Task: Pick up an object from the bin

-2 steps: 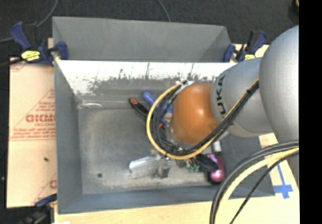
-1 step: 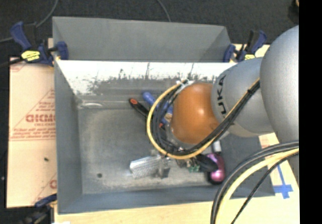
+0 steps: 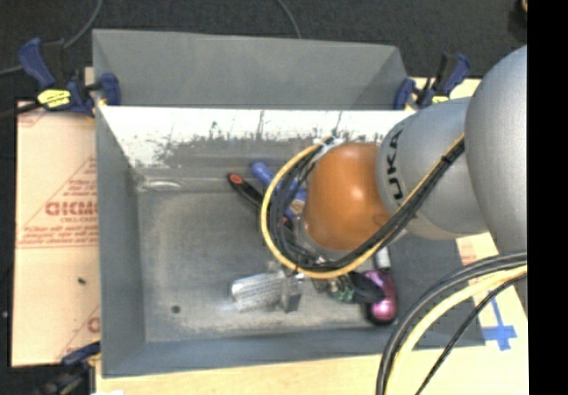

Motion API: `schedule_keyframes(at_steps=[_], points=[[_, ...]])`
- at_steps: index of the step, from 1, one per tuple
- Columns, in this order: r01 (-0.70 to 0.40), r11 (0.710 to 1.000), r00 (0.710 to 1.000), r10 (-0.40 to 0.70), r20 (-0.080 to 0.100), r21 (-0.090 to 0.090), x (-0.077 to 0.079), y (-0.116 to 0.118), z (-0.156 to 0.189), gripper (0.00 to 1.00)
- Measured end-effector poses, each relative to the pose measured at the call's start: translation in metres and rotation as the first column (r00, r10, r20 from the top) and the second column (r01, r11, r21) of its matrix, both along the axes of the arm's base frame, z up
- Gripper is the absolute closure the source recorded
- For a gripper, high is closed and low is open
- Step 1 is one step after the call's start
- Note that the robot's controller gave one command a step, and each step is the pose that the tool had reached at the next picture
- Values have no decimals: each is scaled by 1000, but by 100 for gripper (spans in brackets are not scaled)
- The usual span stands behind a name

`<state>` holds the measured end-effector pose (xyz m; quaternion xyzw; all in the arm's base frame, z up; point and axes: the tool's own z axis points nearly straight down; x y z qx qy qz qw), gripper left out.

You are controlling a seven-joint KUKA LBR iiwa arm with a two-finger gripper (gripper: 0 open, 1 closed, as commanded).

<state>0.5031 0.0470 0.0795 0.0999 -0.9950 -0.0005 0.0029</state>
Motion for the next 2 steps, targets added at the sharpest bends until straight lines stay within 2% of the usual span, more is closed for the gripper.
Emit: schedule_keyframes(at_steps=[2], points=[[1,1000,1000,-1,-2,0,-1,0,9,100]])
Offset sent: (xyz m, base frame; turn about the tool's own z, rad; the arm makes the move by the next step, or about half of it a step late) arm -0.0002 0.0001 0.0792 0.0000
